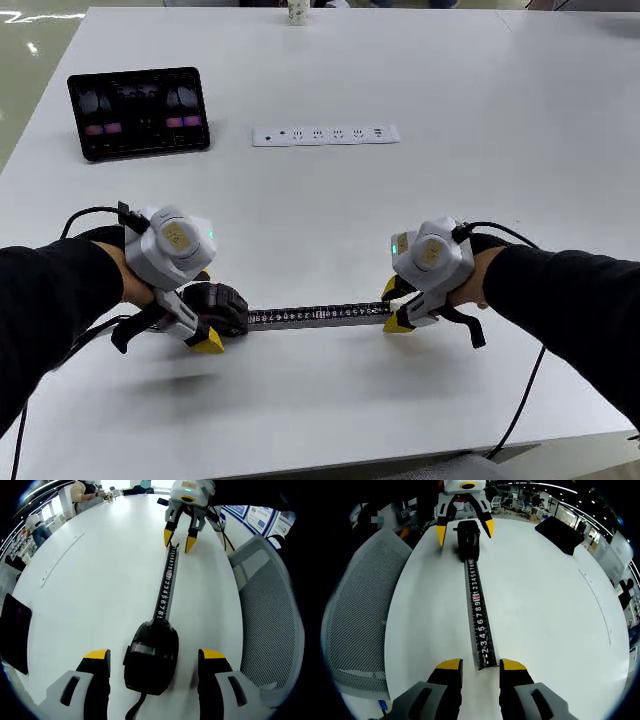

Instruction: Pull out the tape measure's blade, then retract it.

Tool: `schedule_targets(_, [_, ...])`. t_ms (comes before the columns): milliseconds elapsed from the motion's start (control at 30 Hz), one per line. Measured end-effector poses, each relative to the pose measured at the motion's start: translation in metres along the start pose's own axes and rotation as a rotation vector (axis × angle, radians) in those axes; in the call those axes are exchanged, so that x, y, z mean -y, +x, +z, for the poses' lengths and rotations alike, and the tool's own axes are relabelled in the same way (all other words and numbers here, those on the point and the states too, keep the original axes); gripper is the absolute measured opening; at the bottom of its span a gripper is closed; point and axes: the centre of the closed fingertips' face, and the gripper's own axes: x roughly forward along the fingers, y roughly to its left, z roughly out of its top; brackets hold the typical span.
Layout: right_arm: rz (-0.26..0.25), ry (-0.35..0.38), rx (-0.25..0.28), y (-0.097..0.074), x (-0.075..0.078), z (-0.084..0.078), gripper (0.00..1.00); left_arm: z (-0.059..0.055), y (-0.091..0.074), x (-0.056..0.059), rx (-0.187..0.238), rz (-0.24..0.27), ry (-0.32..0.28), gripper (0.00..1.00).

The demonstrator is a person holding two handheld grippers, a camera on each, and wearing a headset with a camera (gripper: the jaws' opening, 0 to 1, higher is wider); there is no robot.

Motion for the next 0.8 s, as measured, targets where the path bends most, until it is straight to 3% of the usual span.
schedule_targets(333, [0.020, -0.005, 0.005, -0.0038, -0.0069, -0.0078, 0.48, 0.0030, -0.0042, 0.0014, 0.050, 0.001, -0.004, 0.85])
schedule_targets(533, [-0.002, 0.038, 0.027, -0.0055, -0.0049, -0.0082, 0.59, -0.0003, -0.0032, 0.0060, 0.071, 0.001, -0.070, 0.99])
schedule_targets(800, [-0.031, 0.138, 0.073, -0.0088, -0.0035, -0.0104, 0.74, -0.0033, -0.0088, 0.0061, 0.112, 0.015, -0.151, 0.99])
